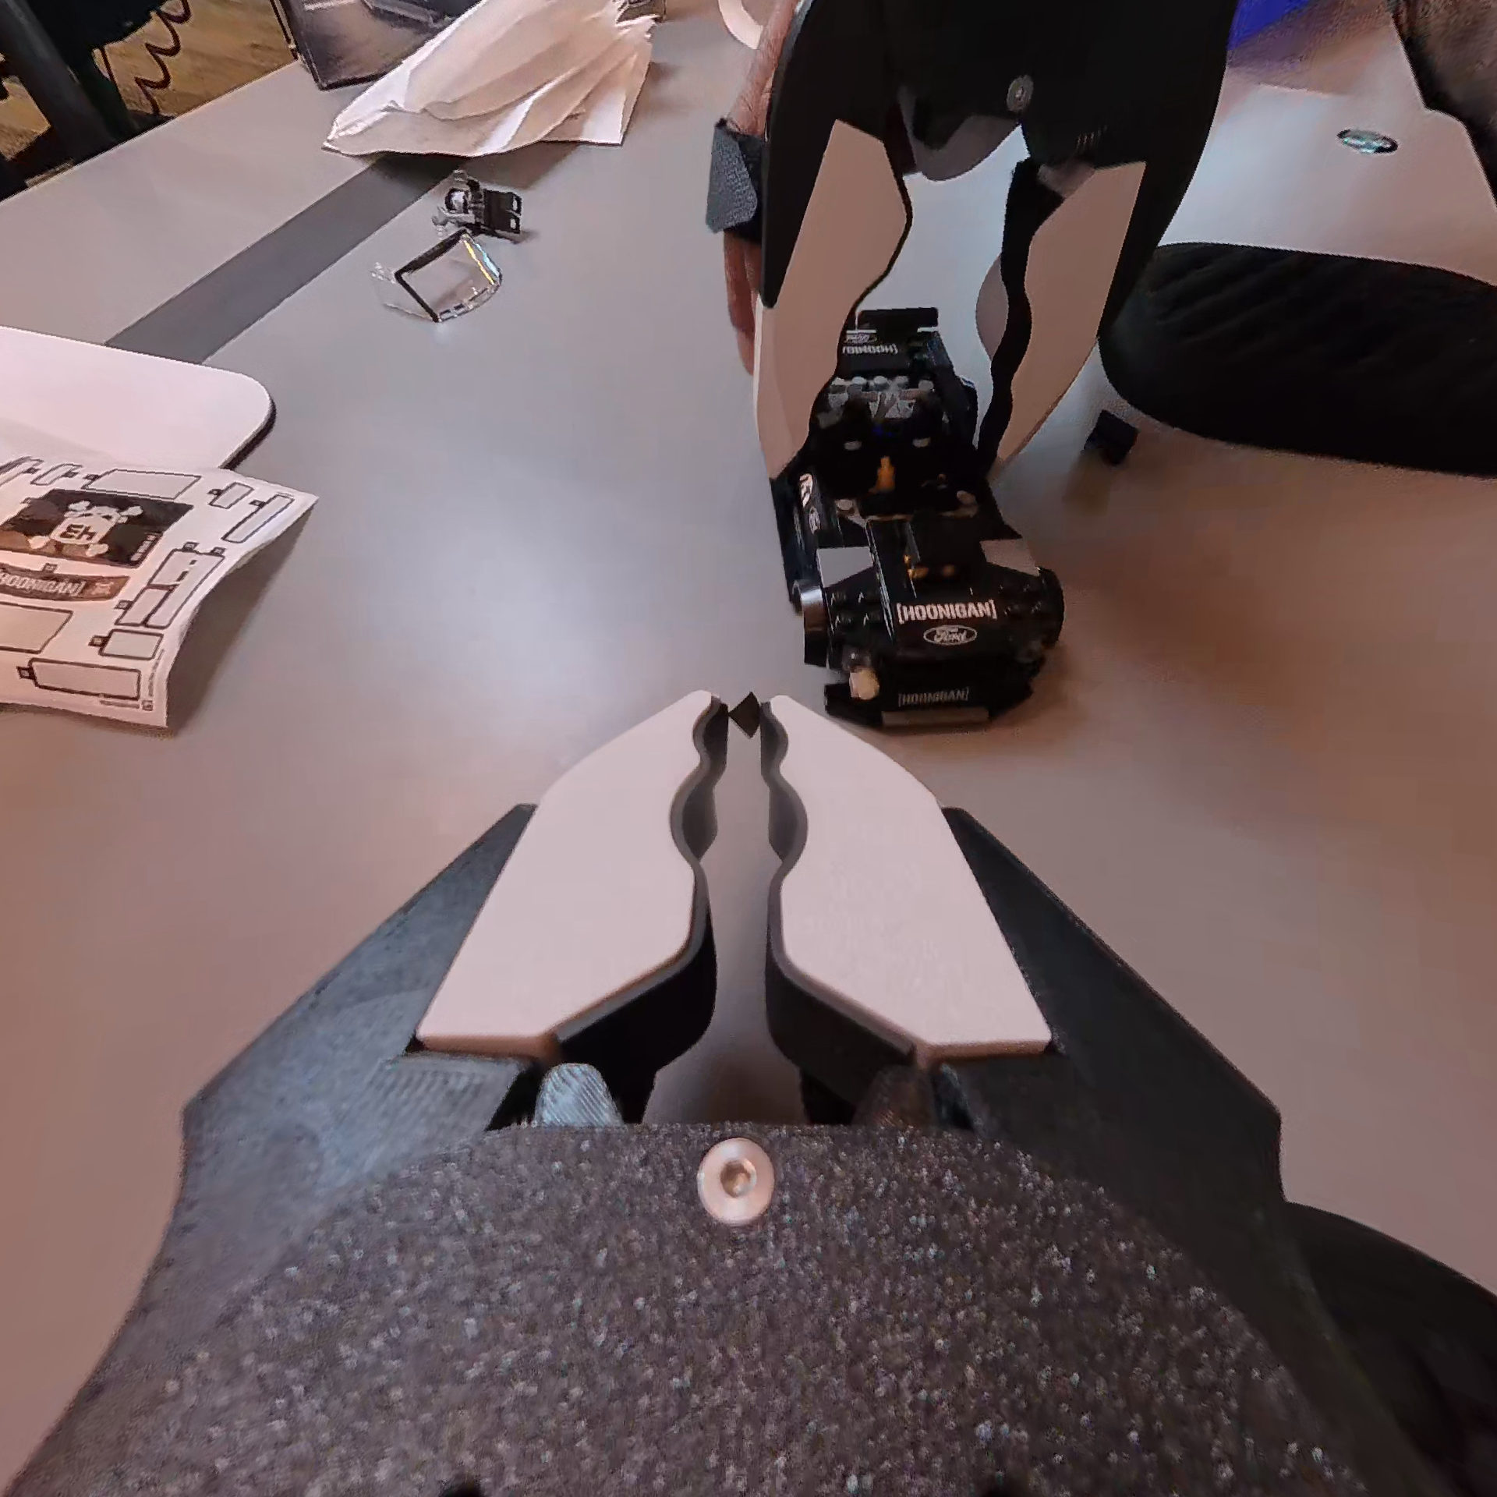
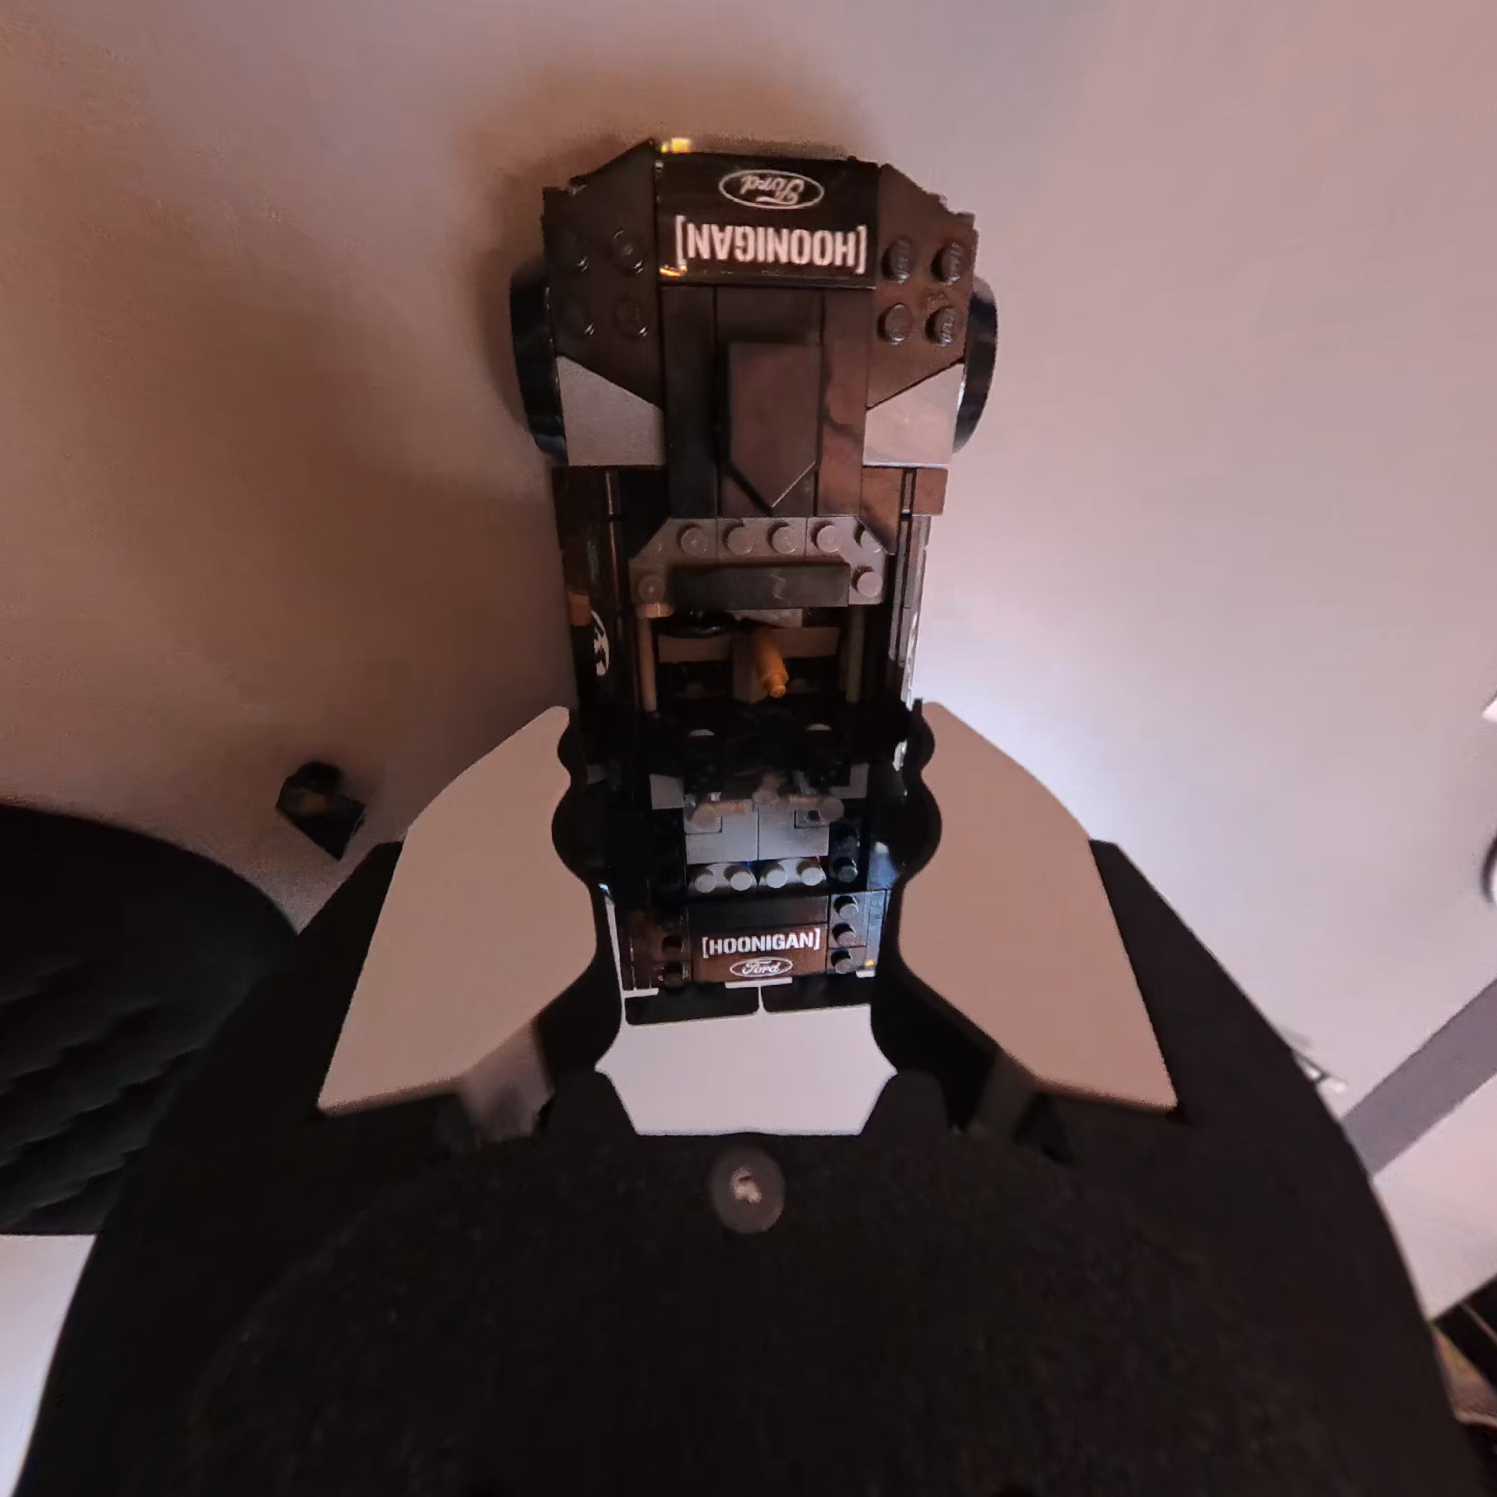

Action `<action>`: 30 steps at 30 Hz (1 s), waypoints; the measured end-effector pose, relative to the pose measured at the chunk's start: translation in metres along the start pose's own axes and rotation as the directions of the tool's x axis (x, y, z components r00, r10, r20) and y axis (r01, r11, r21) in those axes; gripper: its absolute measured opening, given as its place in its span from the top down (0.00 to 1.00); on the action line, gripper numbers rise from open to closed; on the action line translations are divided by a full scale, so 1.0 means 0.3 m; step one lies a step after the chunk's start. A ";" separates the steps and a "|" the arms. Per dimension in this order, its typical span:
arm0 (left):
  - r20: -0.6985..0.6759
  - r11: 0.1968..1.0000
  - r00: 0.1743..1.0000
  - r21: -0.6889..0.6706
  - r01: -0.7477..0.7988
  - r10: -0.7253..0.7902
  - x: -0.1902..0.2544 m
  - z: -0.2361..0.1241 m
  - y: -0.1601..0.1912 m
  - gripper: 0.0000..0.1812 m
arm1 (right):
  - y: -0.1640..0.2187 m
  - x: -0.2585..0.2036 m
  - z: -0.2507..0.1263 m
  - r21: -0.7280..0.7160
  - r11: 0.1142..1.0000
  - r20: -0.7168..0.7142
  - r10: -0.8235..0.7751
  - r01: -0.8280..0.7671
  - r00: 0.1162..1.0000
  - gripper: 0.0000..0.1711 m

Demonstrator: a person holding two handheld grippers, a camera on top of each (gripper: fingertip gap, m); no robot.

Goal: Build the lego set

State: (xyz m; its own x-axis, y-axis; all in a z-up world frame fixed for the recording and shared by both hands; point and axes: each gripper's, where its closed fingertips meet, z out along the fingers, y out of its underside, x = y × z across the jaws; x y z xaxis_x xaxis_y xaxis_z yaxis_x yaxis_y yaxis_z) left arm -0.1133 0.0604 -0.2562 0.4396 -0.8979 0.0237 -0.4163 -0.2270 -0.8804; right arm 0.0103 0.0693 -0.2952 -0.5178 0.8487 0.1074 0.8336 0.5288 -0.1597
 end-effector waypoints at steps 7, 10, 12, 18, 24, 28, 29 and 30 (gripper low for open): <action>0.002 0.999 1.000 0.042 0.000 0.000 0.011 -0.002 -0.043 0.96 | 0.000 -0.011 -0.032 0.103 0.986 -0.005 0.129 -0.128 0.992 0.55; 0.000 0.998 1.000 0.062 -0.004 0.004 0.024 -0.005 -0.068 0.96 | -0.030 0.017 -0.139 0.301 0.925 -0.021 0.250 -0.232 0.968 0.55; -0.006 0.997 1.000 0.069 -0.017 0.017 0.039 0.000 -0.087 0.96 | -0.011 0.029 -0.195 0.403 0.867 -0.038 0.334 -0.291 0.942 0.56; -0.068 0.995 0.994 0.054 -0.087 0.090 0.082 0.066 -0.153 0.96 | 0.055 -0.010 -0.254 0.607 0.691 -0.058 0.530 -0.391 0.846 0.61; -0.095 0.981 0.977 0.055 -0.185 0.190 0.110 0.152 -0.229 0.96 | 0.004 -0.020 -0.296 0.767 0.545 -0.103 0.627 -0.340 0.773 0.78; -0.058 0.955 0.955 0.078 -0.286 0.290 0.142 0.171 -0.291 0.96 | -0.047 0.011 -0.311 0.820 0.458 -0.077 0.681 -0.343 0.728 0.85; -0.055 0.950 0.951 0.081 -0.300 0.305 0.153 0.173 -0.303 0.96 | -0.061 0.018 -0.321 0.835 0.452 -0.095 0.681 -0.315 0.726 0.86; -0.054 0.947 0.948 0.082 -0.310 0.314 0.162 0.176 -0.312 0.96 | -0.070 0.023 -0.327 0.836 0.474 -0.141 0.671 -0.275 0.728 0.86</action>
State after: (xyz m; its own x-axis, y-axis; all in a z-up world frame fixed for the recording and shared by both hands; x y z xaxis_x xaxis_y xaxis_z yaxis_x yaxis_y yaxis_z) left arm -0.0110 0.0579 -0.1976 0.2431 -0.9426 -0.2289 -0.4653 0.0938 -0.8802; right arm 0.0079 0.0635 -0.1949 0.2093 0.9717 0.1093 0.3768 0.0230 -0.9260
